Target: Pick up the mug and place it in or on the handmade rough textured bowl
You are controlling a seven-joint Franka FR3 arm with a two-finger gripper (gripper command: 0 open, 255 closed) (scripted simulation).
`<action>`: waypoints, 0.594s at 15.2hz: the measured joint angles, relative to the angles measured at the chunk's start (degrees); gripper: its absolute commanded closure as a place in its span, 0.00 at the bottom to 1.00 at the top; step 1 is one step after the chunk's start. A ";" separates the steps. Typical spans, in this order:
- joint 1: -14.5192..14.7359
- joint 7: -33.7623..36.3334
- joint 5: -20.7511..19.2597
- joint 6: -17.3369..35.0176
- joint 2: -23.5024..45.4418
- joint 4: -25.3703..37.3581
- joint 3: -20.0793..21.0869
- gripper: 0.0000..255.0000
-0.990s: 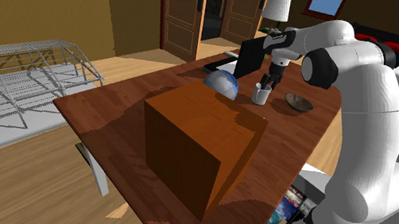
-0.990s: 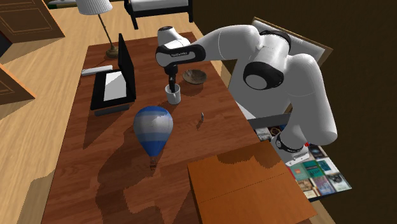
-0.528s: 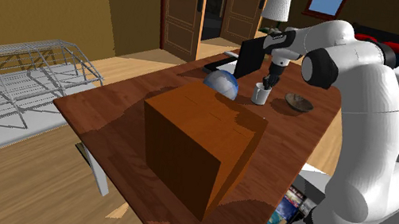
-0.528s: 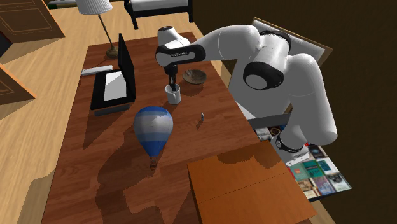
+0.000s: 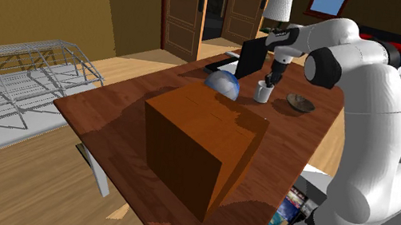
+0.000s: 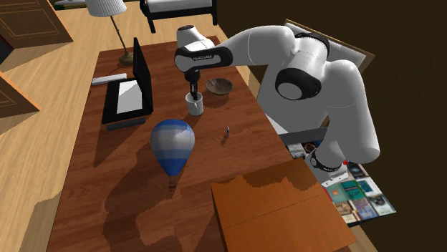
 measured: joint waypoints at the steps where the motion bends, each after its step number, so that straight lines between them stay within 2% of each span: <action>1: -0.01 0.15 -0.10 -0.58 -0.13 0.51 -0.05 1.00; 9: -0.32 1.05 -0.96 -5.71 -1.50 4.50 -0.54 1.00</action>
